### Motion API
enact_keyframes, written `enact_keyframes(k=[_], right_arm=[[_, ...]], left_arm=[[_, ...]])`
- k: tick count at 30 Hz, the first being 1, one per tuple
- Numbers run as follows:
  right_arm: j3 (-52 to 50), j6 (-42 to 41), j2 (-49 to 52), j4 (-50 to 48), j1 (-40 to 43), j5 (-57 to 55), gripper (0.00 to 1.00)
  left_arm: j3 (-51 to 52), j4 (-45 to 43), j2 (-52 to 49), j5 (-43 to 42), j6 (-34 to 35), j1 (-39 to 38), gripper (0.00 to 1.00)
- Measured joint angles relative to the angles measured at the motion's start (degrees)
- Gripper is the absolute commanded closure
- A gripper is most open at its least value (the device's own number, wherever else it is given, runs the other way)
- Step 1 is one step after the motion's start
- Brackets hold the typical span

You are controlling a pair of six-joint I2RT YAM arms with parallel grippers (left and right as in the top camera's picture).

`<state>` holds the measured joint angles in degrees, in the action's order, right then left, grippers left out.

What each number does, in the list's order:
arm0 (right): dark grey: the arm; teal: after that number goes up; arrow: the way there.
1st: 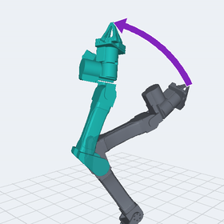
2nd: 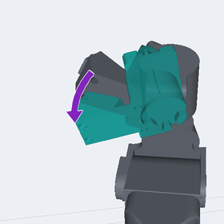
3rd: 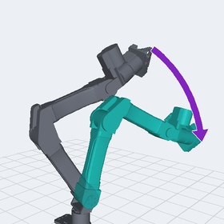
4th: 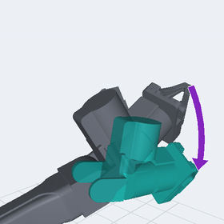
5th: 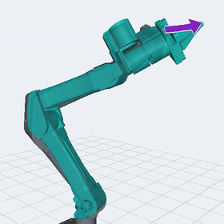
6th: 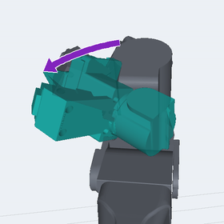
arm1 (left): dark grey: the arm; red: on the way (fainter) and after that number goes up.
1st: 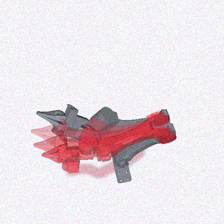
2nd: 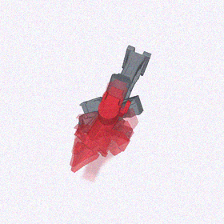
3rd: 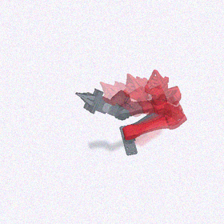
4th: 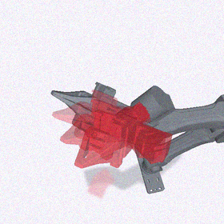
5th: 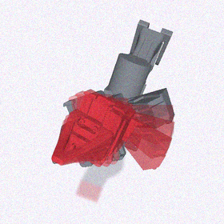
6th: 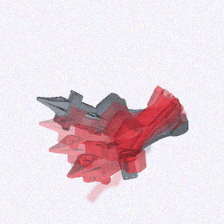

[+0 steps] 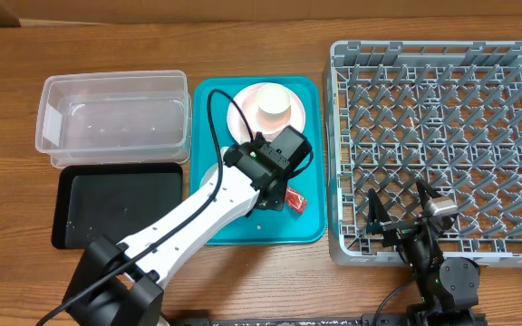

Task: Sort waste into correct bins and load items into the dishwasher
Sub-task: 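Lift the bowl with the left gripper and carry it over the black tray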

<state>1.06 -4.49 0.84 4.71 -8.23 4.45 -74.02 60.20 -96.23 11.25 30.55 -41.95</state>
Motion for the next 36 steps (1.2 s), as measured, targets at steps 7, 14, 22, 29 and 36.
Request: enact_keyframes(k=[7, 14, 22, 29, 36], right_arm=[[0.0, 0.0, 0.0, 0.0, 0.0, 0.0, 0.0], [0.0, 0.0, 0.0, 0.0, 0.0, 0.0, 0.0], [0.0, 0.0, 0.0, 0.0, 0.0, 0.0, 0.0], [0.0, 0.0, 0.0, 0.0, 0.0, 0.0, 0.0], [0.0, 0.0, 0.0, 0.0, 0.0, 0.0, 0.0]], left_arm=[[-5.4, 11.2, 0.2, 2.3, -2.2, 3.3, 0.96], [-6.2, 12.5, 1.6, 2.1, -3.5, 9.4, 0.96], [-6.2, 12.0, 2.5, -3.6, -7.5, 17.8, 0.96], [-6.2, 12.0, 2.7, -7.3, -9.6, 25.1, 0.96], [-5.8, 11.0, 3.8, -9.3, -9.9, 30.4, 0.96]])
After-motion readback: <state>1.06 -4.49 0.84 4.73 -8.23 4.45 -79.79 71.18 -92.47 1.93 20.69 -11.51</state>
